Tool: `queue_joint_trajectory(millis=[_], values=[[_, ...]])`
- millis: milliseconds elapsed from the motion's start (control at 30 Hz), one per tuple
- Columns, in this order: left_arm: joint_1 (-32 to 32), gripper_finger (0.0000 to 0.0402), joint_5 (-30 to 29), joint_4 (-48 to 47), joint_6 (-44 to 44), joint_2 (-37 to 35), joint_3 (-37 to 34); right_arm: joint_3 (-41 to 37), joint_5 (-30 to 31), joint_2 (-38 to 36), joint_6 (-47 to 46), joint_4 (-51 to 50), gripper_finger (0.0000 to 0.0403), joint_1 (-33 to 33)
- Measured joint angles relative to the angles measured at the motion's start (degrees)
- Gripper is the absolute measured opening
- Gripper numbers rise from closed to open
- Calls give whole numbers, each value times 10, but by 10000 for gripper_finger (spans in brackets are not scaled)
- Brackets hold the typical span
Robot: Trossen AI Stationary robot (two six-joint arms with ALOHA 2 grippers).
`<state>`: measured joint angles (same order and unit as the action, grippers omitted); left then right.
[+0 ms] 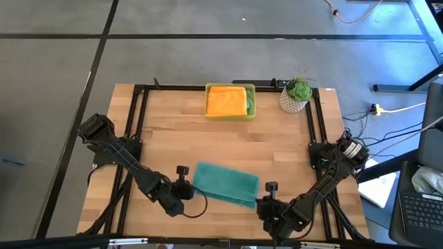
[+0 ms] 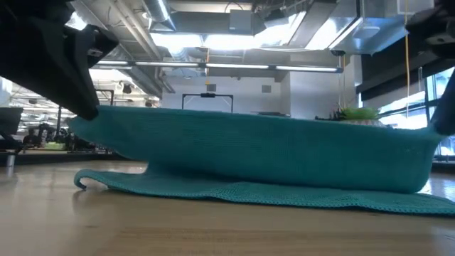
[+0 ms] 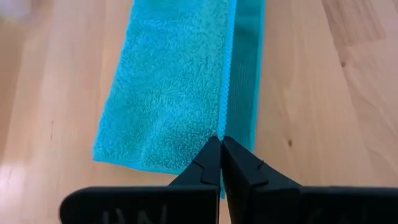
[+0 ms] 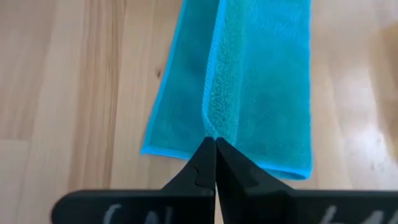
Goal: Fold microfiber towels
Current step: Fold the blue cloth
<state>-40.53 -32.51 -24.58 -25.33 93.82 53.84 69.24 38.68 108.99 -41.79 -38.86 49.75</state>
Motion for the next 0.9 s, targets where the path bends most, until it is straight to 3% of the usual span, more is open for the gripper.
queue_joint_trajectory(millis=[567, 700, 900], values=[[0, 0, 66, 49, 4, 71, -3, 0, -24, 0, -14, -4, 6, -5], [-3, 15, 60, 49, 13, 71, -3, 0, -26, 0, -35, -5, 35, -5], [-2, 62, 48, 46, 32, 66, -3, 0, -28, 0, -62, -5, 109, -5]])
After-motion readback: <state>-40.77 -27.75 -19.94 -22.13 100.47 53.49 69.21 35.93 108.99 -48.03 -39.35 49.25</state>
